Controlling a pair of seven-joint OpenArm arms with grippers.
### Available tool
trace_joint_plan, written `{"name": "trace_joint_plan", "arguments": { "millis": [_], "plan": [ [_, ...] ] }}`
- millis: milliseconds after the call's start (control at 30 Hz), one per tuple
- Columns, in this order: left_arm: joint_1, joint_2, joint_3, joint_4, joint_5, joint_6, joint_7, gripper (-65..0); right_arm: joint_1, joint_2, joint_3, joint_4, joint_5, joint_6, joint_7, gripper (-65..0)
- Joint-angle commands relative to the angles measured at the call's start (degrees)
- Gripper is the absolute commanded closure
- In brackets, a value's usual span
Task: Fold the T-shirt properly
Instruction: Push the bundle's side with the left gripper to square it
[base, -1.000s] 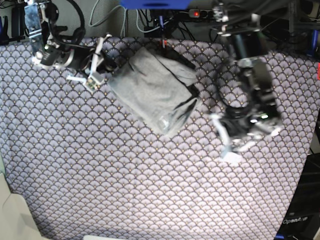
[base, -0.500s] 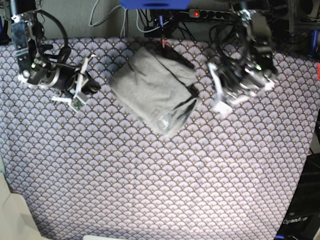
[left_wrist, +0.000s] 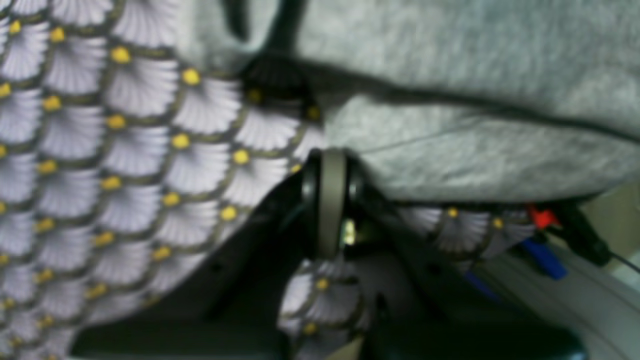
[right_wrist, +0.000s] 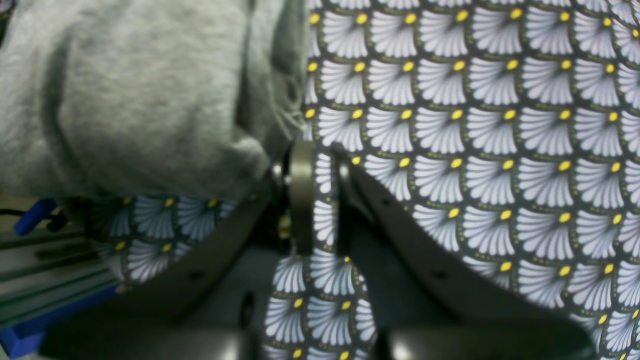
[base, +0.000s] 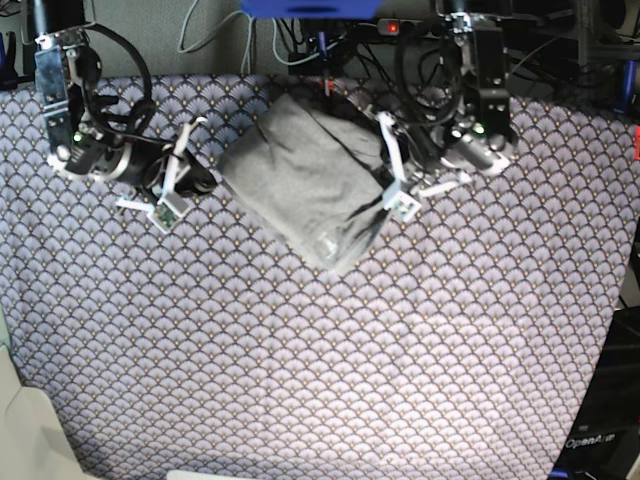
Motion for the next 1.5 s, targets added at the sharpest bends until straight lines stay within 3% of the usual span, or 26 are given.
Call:
{"name": "trace_joint_plan", "arguments": {
  "millis": [0, 200, 367, 533, 933, 1133, 1467],
  "plan": [
    [-1.4, 0.3, 0.0, -0.3, -0.7, 0.1, -0.4, 0.0, 0.5, -0.3, -0.5, 1.1, 0.6, 0.4, 1.1, -4.0],
    [-3.1, 1.9, 0.1, -4.7, -0.7, 0.1, -4.6, 0.0, 0.2, -0.7, -5.8, 1.1, 0.6, 0.4, 1.1, -4.0],
    [-5.9, 2.7, 0.1, -8.9, -0.7, 0.1, -6.4, 0.0, -0.8, -2.3, -6.5, 1.1, 0.6, 0.4, 0.9, -4.0],
    [-9.4, 4.2, -0.1, -9.6, -0.6, 0.1, -6.4, 0.0, -1.8, -1.9, -6.5, 1.1, 0.6, 0.4, 1.0, -4.0],
    [-17.7, 4.1, -0.2, -12.0, -0.6, 0.1, -6.5, 0.0, -5.8, -1.2, -6.5, 1.2, 0.6, 0.4, 1.4, -4.0],
    [-19.2, 3.8, -0.2, -18.9, -1.2, 0.1, -12.7, 0.0, -6.9, -2.3, -6.6, 1.2, 0.7, 0.4, 1.4, -4.0],
    [-19.2, 4.1, -0.3, -12.6, -1.3, 0.1, -12.9, 0.0, -6.8, -0.8, -6.3, 1.2, 0.7, 0.4, 1.4, -4.0]
  ]
}}
